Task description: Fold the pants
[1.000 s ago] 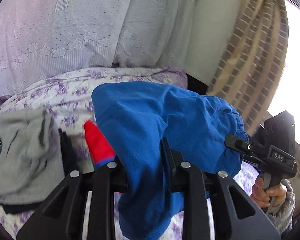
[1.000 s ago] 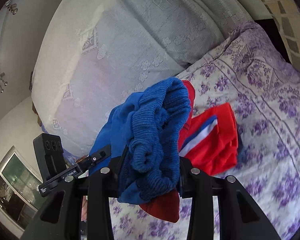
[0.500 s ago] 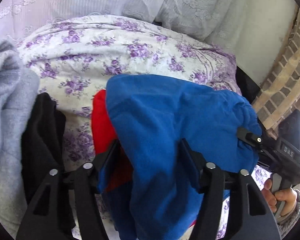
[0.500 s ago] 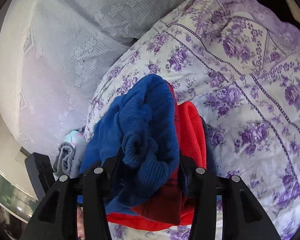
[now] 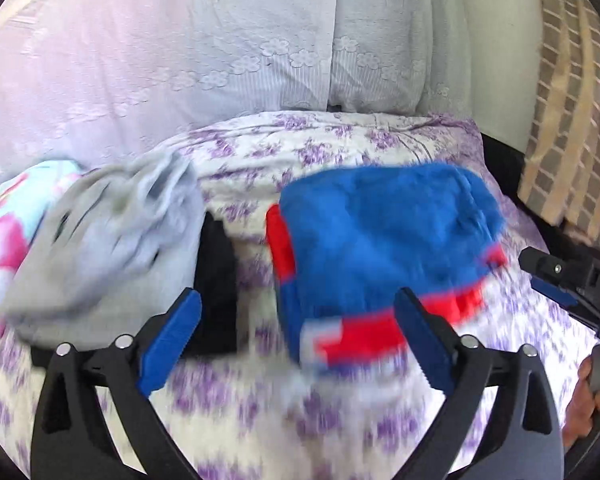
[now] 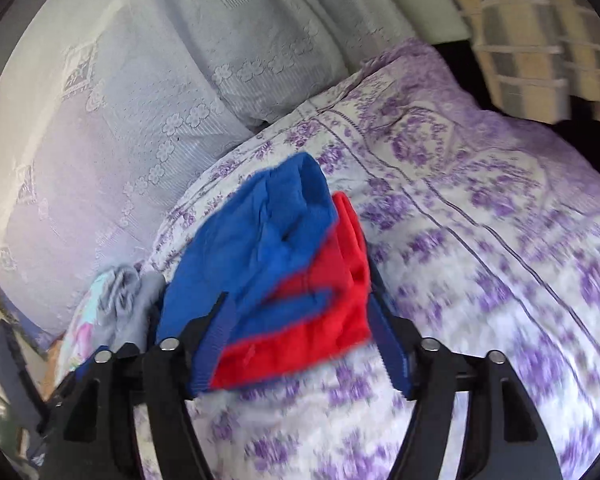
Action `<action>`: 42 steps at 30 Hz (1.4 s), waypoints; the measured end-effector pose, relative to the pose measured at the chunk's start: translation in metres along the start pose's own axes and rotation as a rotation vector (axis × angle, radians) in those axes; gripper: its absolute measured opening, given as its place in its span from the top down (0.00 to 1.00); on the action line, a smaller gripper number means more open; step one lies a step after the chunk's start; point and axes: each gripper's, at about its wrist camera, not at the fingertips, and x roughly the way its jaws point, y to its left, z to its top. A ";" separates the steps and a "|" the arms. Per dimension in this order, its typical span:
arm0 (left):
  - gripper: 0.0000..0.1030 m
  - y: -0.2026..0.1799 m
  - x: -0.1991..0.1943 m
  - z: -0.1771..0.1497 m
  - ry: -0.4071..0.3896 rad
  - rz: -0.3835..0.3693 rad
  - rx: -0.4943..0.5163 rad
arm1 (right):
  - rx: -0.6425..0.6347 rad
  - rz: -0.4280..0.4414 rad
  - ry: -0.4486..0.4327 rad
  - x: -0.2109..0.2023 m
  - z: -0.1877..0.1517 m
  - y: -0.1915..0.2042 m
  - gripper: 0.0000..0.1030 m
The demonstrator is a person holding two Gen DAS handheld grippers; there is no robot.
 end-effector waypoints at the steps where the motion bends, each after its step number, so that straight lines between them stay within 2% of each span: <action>1: 0.05 0.001 -0.008 -0.011 -0.002 0.000 0.002 | -0.026 -0.021 -0.021 -0.011 -0.015 0.004 0.26; 3: 0.05 0.000 -0.024 -0.036 0.008 -0.013 0.006 | -0.100 -0.074 -0.062 -0.033 -0.042 0.013 0.23; 4: 0.05 0.000 -0.031 -0.045 0.011 -0.019 0.005 | -0.138 -0.106 -0.098 -0.045 -0.055 0.018 0.18; 5: 0.05 0.000 -0.035 -0.053 0.012 -0.020 0.000 | -0.162 -0.128 -0.122 -0.053 -0.062 0.021 0.12; 7: 0.05 0.000 -0.045 -0.066 0.011 -0.006 -0.022 | -0.213 -0.170 -0.163 -0.067 -0.073 0.028 0.10; 13: 0.05 -0.005 -0.062 -0.062 -0.037 0.048 -0.011 | -0.284 -0.243 -0.242 -0.089 -0.061 0.043 0.04; 17: 0.05 -0.005 -0.065 -0.051 -0.073 0.067 -0.014 | -0.277 -0.285 -0.266 -0.085 -0.046 0.046 0.04; 20: 0.05 -0.003 -0.058 -0.047 -0.067 0.071 -0.027 | -0.244 -0.299 -0.285 -0.080 -0.043 0.044 0.04; 24: 0.05 -0.001 -0.041 -0.051 -0.034 0.051 -0.039 | -0.231 -0.258 -0.274 -0.071 -0.054 0.032 0.04; 30: 0.05 -0.004 -0.025 -0.059 0.018 0.030 -0.017 | -0.260 -0.249 -0.158 -0.050 -0.064 0.023 0.04; 42: 0.05 -0.005 -0.035 -0.066 -0.003 0.043 0.021 | -0.324 -0.233 -0.123 -0.042 -0.080 0.036 0.04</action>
